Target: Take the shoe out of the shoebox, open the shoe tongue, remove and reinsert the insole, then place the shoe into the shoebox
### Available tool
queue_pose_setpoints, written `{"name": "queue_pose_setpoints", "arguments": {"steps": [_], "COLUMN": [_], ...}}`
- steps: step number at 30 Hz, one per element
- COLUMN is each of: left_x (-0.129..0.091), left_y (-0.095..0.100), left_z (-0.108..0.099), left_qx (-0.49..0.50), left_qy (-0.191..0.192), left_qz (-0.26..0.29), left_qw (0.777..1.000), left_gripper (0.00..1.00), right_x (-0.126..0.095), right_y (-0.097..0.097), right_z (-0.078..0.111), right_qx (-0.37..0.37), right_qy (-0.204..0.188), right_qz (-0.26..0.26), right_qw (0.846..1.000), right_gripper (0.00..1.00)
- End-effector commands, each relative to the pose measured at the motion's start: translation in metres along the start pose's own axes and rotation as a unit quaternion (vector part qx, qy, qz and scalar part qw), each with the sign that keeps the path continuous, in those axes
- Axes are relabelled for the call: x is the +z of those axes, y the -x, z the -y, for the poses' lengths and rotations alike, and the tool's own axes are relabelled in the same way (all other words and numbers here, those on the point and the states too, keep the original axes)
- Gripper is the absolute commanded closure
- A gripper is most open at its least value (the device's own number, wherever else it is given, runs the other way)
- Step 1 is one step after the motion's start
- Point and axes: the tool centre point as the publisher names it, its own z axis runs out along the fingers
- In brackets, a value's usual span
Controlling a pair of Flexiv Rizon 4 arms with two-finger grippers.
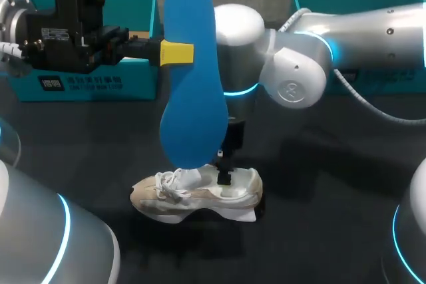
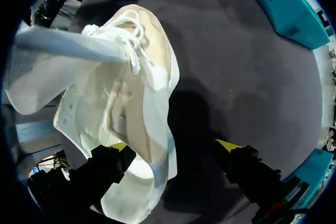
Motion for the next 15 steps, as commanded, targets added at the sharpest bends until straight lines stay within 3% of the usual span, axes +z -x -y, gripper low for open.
{"name": "queue_pose_setpoints", "arguments": {"steps": [1,2,3,4,5,15], "left_x": [0.0004,0.0004,0.0004,0.0004,0.0004,0.0004], "left_y": [-0.0001,-0.0001,-0.0001,-0.0001,-0.0001,-0.0001], "left_z": [-0.001,-0.001,-0.001,-0.001,-0.001,-0.001], "left_qx": [0.0,0.0,0.0,0.0,0.0,0.0], "left_qy": [0.001,0.001,0.001,0.001,0.001,0.001], "left_qz": [0.001,0.001,0.001,0.001,0.001,0.001], "left_qw": [1.0,1.0,1.0,1.0,1.0,1.0], "left_gripper": [1.0,1.0,1.0,1.0,1.0,1.0], "right_x": [0.0095,0.0101,0.0102,0.0103,0.0104,0.0129], "right_y": [0.0014,0.0013,0.0013,0.0013,0.0013,-0.0008], "right_z": [0.0023,0.0025,0.0026,0.0026,0.0027,0.0035], "right_qx": [0.0,-0.001,-0.001,-0.001,-0.004,-0.014], "right_qy": [0.005,0.005,0.003,0.003,0.002,-0.001], "right_qz": [-0.005,-0.007,-0.009,-0.01,-0.013,-0.027], "right_qw": [1.0,1.0,1.0,1.0,1.0,1.0], "right_gripper": [0.17,0.51,0.66,0.74,1.0,1.0]}}
